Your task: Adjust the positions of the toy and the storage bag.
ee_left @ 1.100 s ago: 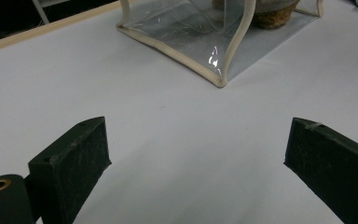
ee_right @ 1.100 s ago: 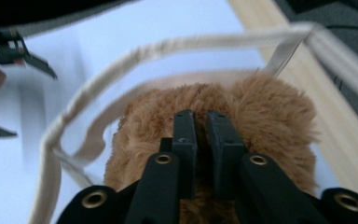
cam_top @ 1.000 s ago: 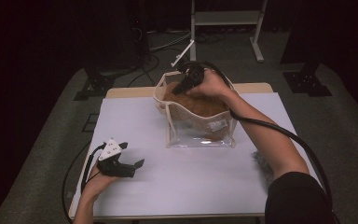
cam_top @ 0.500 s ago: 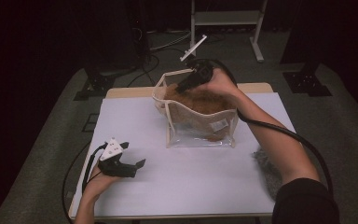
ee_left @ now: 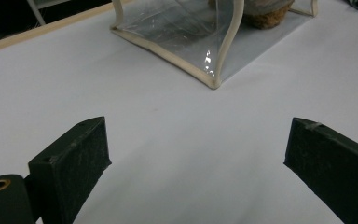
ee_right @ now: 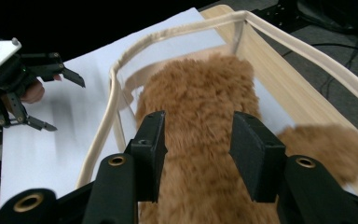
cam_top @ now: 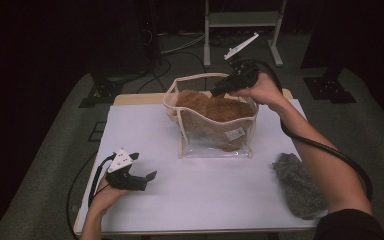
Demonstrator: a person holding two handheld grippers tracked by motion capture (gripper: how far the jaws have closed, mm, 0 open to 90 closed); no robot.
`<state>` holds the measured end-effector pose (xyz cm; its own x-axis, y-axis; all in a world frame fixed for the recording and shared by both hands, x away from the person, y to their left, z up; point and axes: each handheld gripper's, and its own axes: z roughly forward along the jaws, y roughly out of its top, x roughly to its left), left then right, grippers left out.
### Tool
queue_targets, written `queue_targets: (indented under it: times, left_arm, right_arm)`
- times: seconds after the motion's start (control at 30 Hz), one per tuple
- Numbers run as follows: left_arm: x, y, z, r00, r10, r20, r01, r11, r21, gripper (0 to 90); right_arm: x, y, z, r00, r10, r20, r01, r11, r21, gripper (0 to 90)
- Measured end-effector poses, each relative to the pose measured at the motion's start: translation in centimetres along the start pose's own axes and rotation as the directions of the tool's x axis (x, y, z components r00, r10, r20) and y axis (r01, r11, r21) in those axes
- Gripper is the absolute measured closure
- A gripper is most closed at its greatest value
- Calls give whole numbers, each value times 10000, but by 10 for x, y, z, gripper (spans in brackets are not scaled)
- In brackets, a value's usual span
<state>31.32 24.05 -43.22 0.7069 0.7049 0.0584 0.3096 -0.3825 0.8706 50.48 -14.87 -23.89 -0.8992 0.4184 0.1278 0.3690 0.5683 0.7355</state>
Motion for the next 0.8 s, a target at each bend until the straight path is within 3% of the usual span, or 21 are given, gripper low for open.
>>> queue_targets:
  times: [0.33,0.8]
  left_arm:
    - [2,0,-4,9999,-95,-106,94,9999,-71,57]
    - [5,-1,-5,9997,-205,-159,204,9998,-83,57]
  right_arm:
    - [3,-22,-28,9995,236,219,-233,9996,-159,519]
    - [5,-52,-70,9969,693,370,-660,9943,-835,472]
